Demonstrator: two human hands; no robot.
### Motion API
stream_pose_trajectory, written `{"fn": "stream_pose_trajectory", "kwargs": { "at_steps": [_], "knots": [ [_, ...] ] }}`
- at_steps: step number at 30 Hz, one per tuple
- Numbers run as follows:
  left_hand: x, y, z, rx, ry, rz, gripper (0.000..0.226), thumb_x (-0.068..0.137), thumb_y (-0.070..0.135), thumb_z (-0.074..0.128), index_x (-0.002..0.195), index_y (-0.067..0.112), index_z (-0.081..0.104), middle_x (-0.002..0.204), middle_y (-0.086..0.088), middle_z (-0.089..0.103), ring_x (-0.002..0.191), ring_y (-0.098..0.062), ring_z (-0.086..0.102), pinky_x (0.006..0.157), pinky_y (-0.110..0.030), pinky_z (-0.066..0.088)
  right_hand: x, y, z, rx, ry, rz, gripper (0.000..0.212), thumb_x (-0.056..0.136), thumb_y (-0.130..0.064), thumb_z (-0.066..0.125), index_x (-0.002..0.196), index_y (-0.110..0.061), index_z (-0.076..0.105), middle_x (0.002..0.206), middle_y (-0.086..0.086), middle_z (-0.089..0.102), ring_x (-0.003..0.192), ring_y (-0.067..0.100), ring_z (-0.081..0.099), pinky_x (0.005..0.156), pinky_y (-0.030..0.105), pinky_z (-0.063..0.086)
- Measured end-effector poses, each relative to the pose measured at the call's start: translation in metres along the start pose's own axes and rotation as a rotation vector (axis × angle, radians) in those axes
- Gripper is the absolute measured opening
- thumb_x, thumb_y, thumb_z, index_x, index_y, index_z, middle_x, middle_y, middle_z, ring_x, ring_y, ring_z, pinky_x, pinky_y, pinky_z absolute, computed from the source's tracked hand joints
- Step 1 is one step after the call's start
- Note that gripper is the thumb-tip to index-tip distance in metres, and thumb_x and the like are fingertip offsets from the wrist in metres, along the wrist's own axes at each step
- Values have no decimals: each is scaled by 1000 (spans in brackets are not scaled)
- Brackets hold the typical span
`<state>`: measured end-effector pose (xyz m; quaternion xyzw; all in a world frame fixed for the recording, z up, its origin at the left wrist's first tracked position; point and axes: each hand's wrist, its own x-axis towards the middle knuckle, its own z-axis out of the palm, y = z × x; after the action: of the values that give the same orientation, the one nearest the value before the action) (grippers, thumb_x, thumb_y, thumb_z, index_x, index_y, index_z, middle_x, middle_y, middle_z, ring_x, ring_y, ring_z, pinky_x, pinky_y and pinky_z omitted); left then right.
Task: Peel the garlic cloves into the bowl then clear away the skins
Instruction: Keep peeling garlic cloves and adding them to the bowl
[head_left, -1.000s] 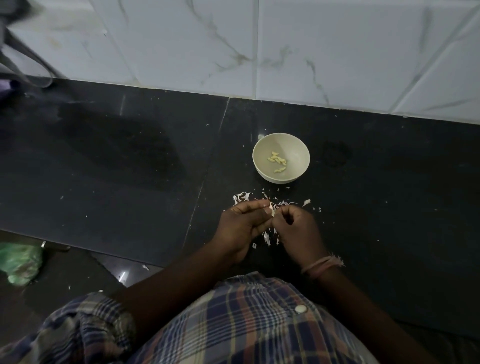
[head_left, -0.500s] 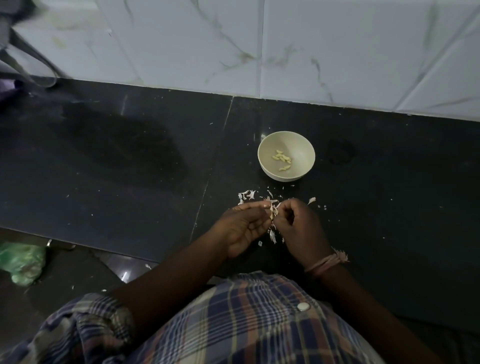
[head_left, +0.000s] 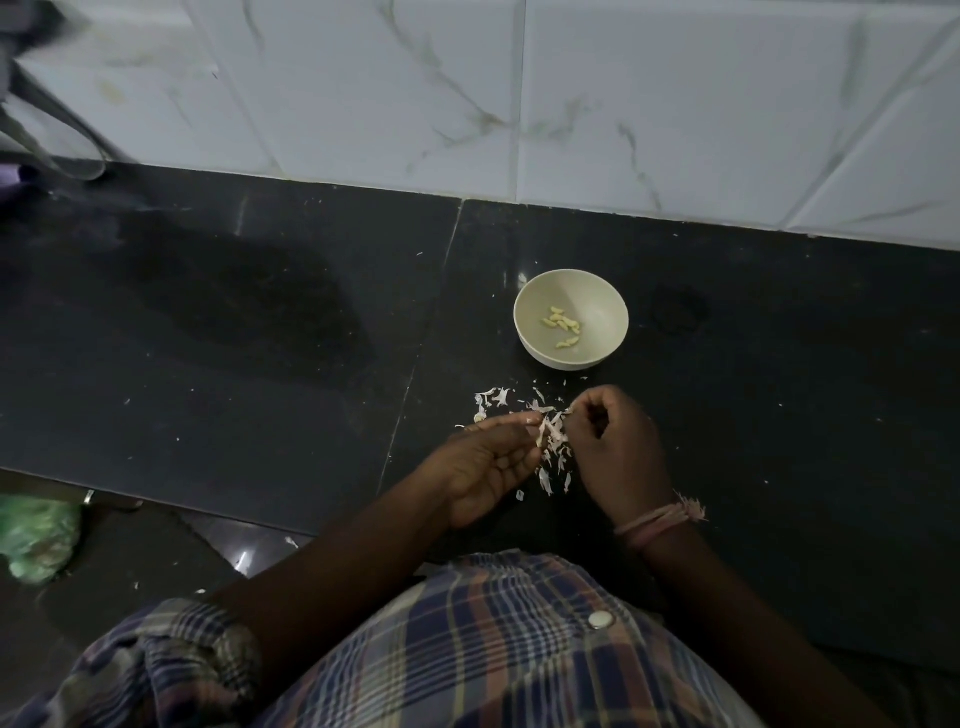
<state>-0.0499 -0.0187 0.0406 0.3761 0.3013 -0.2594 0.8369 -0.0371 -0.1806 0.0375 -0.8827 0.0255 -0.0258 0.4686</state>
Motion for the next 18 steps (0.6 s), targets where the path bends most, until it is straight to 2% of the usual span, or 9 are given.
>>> {"fn": "stream_pose_trajectory", "kwargs": {
  "at_steps": [2,4,8,13,15,18],
  "knots": [
    [1,2,-2,-19,4,1,16,94,-6,61,96,4,73,86,-10,72,72,-13,70,62,-21,59,4,1,-2,21,29,41,2,90,-13,63,89,-15,63,85,-3,64,78,10,61,73,32,52],
    [3,2,-3,-43,10,3,16,94,-5,61,98,4,72,87,-10,72,72,-13,70,62,-21,59,5,0,-4,73,-17,98,4,96,-18,61,97,-18,64,89,-6,66,81,11,63,78,38,55],
    [6,4,-4,-79,1,33,16,94,-5,61,106,2,70,92,-12,73,73,-12,71,64,-20,59,-3,-7,1,270,-185,118,26,92,-26,73,117,-23,66,96,-5,70,84,9,67,75,29,58],
    [8,7,-5,-74,8,62,15,93,-8,61,101,0,70,87,-13,75,72,-14,73,64,-20,59,-3,-8,9,301,-205,122,9,91,-6,71,98,-12,74,82,2,74,67,12,70,62,24,55],
    [9,6,-5,-57,6,53,16,92,-9,61,103,-1,70,87,-13,75,72,-14,73,64,-20,59,-2,-6,10,252,-153,117,10,91,-7,70,94,-15,75,81,-1,74,67,13,70,66,29,58],
    [8,5,-2,-46,-7,40,16,93,-10,58,101,-2,70,84,-12,75,70,-13,73,64,-19,59,0,-2,13,205,-61,150,10,90,-10,71,90,-18,76,83,-6,75,77,10,71,77,38,61]
  ]
}}
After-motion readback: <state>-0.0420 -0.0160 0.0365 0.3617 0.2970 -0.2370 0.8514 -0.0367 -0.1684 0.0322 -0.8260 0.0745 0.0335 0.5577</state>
